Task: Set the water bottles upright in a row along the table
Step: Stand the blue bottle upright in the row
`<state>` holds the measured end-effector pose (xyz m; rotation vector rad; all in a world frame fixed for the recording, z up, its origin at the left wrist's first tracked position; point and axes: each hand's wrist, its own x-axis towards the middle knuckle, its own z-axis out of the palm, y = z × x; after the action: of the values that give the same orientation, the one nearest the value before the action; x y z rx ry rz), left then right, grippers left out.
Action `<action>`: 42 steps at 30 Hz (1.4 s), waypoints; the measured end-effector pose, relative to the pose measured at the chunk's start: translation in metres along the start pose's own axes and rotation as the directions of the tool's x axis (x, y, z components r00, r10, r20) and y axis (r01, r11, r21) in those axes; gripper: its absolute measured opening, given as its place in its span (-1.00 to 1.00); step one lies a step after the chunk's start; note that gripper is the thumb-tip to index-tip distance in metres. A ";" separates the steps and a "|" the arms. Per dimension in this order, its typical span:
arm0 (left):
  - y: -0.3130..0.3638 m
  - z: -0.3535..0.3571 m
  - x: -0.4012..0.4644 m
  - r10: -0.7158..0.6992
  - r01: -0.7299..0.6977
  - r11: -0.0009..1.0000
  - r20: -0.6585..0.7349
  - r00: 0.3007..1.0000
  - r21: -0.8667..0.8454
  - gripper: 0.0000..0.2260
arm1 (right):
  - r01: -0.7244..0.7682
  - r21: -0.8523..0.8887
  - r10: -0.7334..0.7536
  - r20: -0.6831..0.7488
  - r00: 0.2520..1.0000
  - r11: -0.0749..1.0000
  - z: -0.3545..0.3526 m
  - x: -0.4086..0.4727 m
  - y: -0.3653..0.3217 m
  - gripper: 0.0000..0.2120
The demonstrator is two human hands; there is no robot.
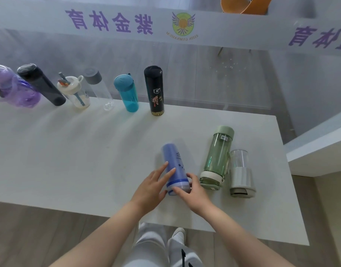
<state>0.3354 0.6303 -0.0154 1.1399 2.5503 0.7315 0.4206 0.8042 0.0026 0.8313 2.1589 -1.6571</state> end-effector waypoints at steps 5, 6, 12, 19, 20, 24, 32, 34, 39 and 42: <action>0.012 -0.003 0.001 0.027 -0.027 1.000 -0.042 0.999 0.000 -0.24 | -0.026 0.040 0.025 0.031 0.999 0.999 -0.014 -0.009 -0.004 -0.32; 0.014 -0.003 0.001 0.035 -0.035 0.999 -0.048 0.998 0.000 -0.21 | -0.025 0.027 0.024 0.033 0.999 0.999 -0.018 -0.012 -0.005 -0.33; 0.025 -0.010 0.008 0.014 -0.020 0.997 -0.073 0.997 -0.079 -0.24 | 0.037 -0.112 -0.032 0.047 0.998 0.993 -0.045 -0.022 -0.022 -0.39; 0.042 -0.017 0.020 -0.113 0.085 0.948 -0.075 0.991 -0.307 -0.24 | 0.240 -0.304 -0.246 0.021 0.969 0.922 -0.065 -0.035 -0.042 -0.31; 0.044 -0.019 0.022 -0.115 0.086 0.942 -0.071 0.991 -0.326 -0.24 | 0.260 -0.311 -0.268 0.018 0.963 0.914 -0.065 -0.036 -0.043 -0.24; 0.048 -0.022 0.032 -0.139 0.110 0.921 -0.052 0.989 -0.373 -0.27 | 0.311 -0.280 -0.328 -0.014 0.945 0.908 -0.063 -0.039 -0.048 -0.07; 0.050 -0.026 0.046 -0.225 0.202 0.820 0.024 0.974 -0.535 -0.36 | 0.365 -0.363 -0.424 -0.098 0.900 0.858 -0.061 -0.027 -0.065 -0.13; 0.048 -0.025 0.049 -0.245 0.211 0.794 0.016 0.969 -0.570 -0.39 | 0.364 -0.366 -0.429 -0.112 0.896 0.857 -0.059 -0.022 -0.069 -0.14; 0.041 -0.023 0.059 -0.305 0.243 0.737 0.010 0.952 -0.631 -0.41 | 0.358 -0.351 -0.427 -0.143 0.893 0.865 -0.053 -0.006 -0.078 -0.14; 0.034 -0.021 0.065 -0.332 0.262 0.713 0.017 0.943 -0.650 -0.39 | 0.365 -0.362 -0.437 -0.139 0.889 0.858 -0.051 0.004 -0.083 -0.14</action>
<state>0.3046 0.6906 0.0190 0.4496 2.1608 1.4509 0.3730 0.8401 0.0795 0.5007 2.8201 -1.3535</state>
